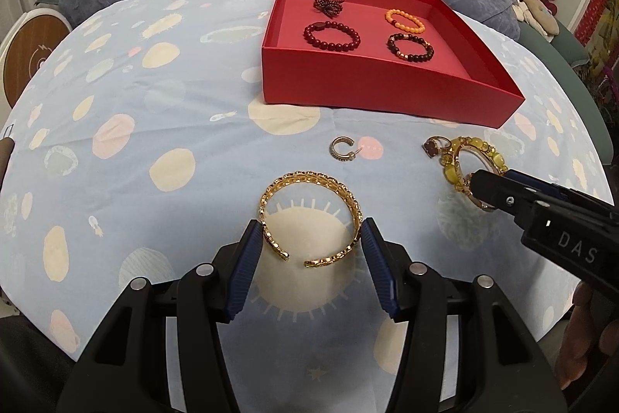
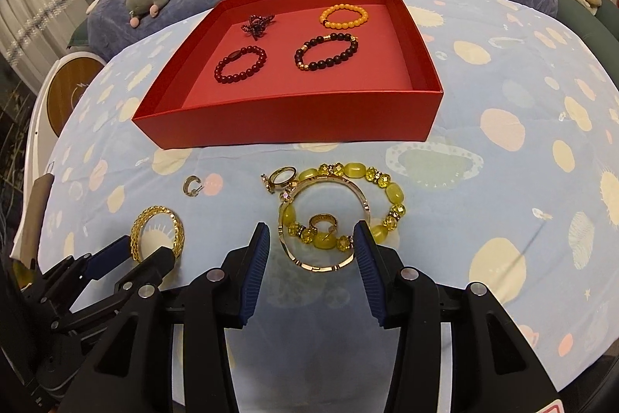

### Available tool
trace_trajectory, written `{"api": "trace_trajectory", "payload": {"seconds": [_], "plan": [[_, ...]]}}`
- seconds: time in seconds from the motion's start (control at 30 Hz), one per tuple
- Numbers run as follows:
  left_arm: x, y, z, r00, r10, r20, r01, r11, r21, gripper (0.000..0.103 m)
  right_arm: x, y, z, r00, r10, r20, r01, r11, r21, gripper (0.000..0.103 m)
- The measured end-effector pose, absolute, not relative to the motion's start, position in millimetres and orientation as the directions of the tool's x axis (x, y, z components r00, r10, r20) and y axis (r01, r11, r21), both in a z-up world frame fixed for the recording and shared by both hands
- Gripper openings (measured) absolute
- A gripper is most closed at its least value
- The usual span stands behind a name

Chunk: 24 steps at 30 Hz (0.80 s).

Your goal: Organize jewelry

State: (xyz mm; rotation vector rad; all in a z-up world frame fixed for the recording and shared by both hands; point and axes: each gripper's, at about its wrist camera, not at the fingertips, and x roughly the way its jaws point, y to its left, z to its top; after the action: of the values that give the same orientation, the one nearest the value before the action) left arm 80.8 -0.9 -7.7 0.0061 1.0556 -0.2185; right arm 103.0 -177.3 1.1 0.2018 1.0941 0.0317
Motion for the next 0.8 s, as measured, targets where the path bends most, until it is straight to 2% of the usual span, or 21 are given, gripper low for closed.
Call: {"api": "trace_trajectory", "payload": {"seconds": [0.47, 0.6, 0.8], "plan": [[83.2, -0.1, -10.8, 0.473, -0.185, -0.862, 0.175, 0.978, -0.114, 0.051, 110.3, -177.2, -12.8, 0.449, 0.133, -0.884, 0.057, 0.983, 0.177, 0.043], [83.8, 0.3, -10.7, 0.47, -0.187, -0.862, 0.172, 0.978, -0.118, 0.05, 108.5, -181.4, -10.5, 0.446, 0.15, -0.882, 0.061, 0.978, 0.197, 0.023], [83.6, -0.1, -10.6, 0.467, -0.187, -0.864, 0.169, 0.978, -0.12, 0.05, 101.9, -185.7, -5.7, 0.456, 0.152, -0.877, 0.059, 0.978, 0.2, 0.016]]}}
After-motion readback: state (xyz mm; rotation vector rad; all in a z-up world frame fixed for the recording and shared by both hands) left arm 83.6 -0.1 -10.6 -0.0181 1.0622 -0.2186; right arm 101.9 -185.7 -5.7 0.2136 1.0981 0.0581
